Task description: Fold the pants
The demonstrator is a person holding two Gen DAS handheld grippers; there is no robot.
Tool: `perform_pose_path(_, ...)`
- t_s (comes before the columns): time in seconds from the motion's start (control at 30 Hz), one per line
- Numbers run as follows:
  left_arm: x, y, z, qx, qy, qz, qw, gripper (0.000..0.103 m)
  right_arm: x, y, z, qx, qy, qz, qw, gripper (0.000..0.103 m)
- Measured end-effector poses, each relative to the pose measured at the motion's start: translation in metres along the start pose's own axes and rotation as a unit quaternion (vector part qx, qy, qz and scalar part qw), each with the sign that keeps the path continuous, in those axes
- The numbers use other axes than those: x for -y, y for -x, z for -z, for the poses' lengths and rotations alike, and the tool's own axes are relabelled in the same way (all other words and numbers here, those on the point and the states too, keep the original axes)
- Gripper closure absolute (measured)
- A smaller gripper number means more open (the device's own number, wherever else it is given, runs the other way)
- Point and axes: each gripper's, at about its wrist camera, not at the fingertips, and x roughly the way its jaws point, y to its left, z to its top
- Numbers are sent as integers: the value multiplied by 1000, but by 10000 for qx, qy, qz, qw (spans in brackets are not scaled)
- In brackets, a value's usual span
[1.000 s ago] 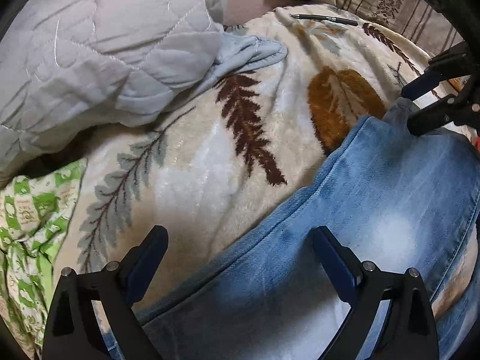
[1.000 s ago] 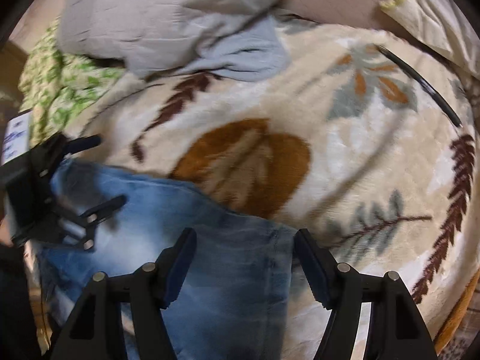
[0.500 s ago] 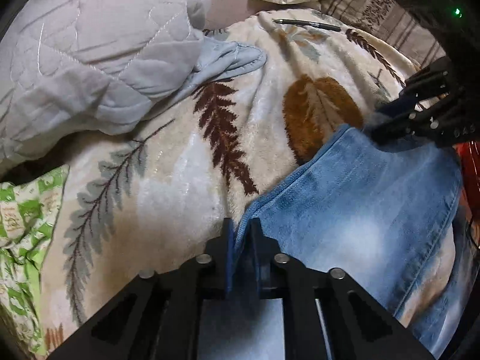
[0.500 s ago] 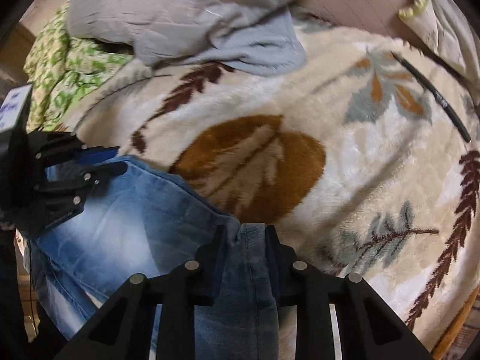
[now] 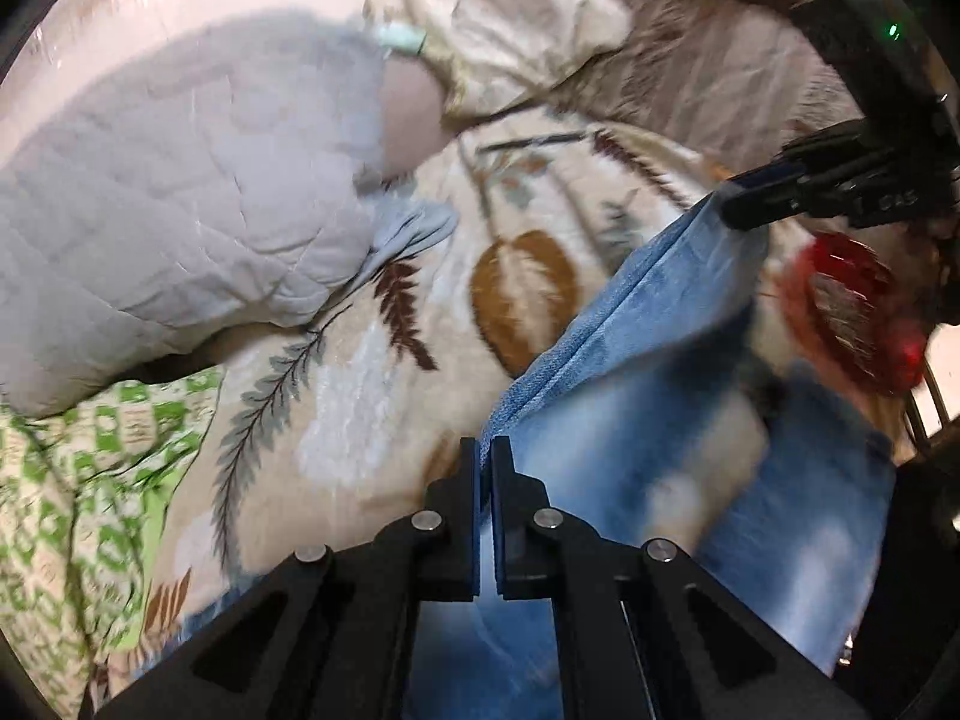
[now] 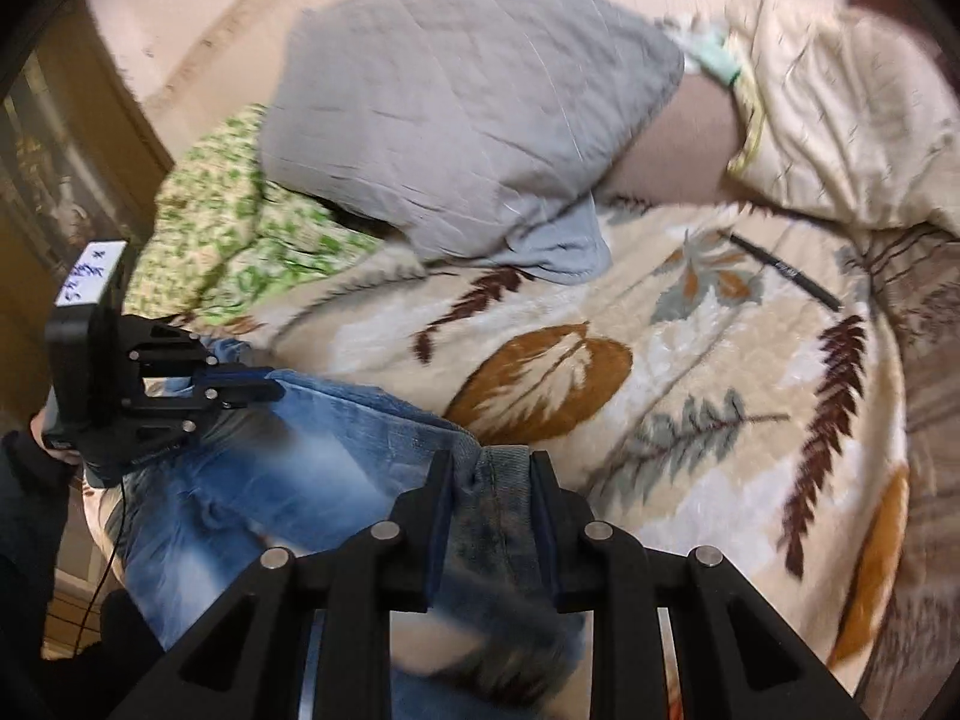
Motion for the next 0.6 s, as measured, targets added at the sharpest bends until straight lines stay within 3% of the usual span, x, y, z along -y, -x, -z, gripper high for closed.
perform_pose_path(0.17,63,62,43,296,-285,-45,9991,101,-44,58,79,535,227,218,9981,77)
perform_pose_path(0.27,111,82,81,337,-376,80,9987,101,-66,75,130,488,339,396,9974,77)
perform_pose_path(0.33,136,81,102,254,-407,111,9988,101,-75,78,164,268,310,407,9983,77)
perform_pose_path(0.47,179,45,144,-335,-356,186,9986,101,-71,62,210,-377,262,709,9964,81)
perform_pose_path(0.6,197,10,158,-679,-270,88,9973,101,-50,50,237,-889,-52,736,9933,80)
